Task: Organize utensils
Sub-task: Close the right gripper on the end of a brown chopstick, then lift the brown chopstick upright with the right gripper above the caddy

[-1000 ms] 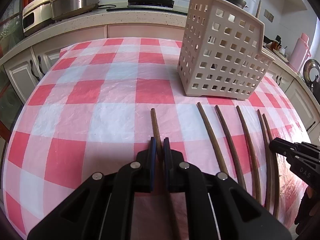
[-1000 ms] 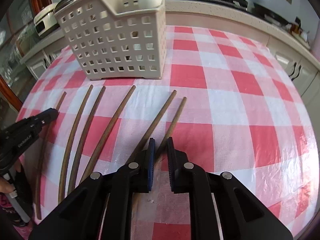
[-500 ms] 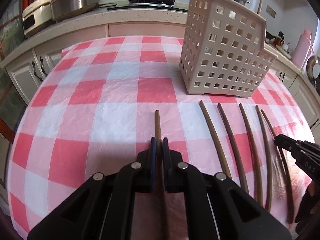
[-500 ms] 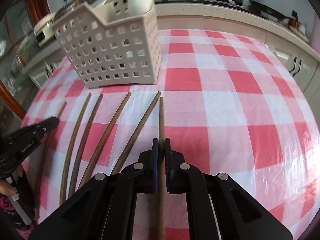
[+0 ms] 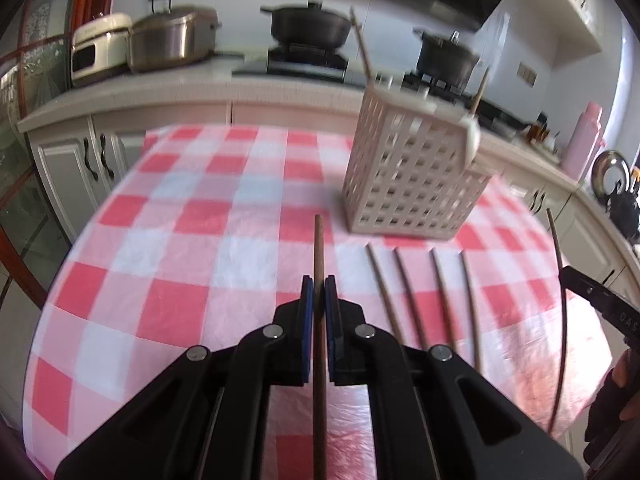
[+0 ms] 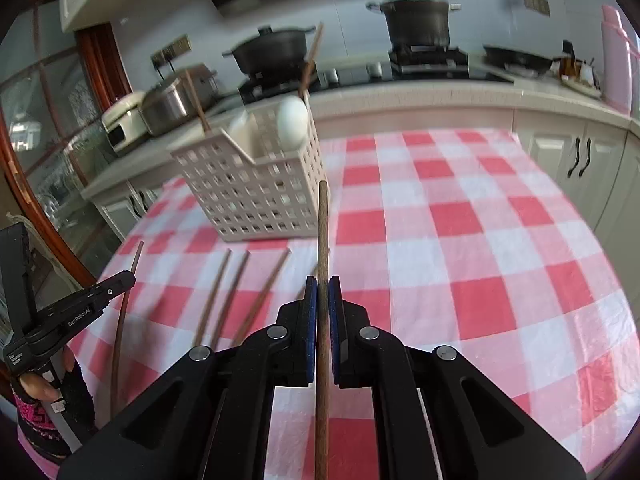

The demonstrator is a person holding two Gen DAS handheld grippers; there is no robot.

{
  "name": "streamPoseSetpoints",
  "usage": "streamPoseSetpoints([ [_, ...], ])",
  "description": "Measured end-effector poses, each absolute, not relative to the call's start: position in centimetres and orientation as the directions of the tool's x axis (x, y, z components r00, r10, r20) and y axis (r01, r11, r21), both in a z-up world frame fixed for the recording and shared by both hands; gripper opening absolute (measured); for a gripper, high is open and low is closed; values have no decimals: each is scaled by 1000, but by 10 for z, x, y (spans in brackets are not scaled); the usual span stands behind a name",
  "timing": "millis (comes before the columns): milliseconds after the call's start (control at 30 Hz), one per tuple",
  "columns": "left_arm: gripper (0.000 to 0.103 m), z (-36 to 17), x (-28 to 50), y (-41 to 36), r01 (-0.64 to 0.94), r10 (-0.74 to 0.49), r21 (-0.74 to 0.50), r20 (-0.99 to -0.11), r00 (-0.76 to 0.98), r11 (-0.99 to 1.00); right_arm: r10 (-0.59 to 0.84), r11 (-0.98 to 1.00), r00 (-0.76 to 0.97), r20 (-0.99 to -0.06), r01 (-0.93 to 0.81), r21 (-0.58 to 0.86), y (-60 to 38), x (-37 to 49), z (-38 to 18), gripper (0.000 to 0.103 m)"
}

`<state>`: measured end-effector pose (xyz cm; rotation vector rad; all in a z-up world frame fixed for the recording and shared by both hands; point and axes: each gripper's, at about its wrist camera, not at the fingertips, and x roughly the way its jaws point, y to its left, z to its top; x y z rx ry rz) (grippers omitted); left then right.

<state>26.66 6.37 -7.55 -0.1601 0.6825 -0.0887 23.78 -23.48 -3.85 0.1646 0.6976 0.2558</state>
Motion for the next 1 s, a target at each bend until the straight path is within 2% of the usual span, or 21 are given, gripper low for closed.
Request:
streamPoseSetpoints([
  [200,6,-35,229,62,48,-134,-176,-518,845,983,309,948,795,-522,-216,232,-239,209,-5,6],
  [433,6,1,186,49,62,-104,-119,-395,913,991,306,951,832,-463,-247,185,-233,182,20,6],
  [733,6,24,153,40,77,-104,-100,-302,948,992,312,950,857,-410,-274,149,-228,155,41,6],
  [1000,6,30,146,38,81,-103,-88,-281,954,993,315,949,861,-399,-286,133,-223,149,45,6],
])
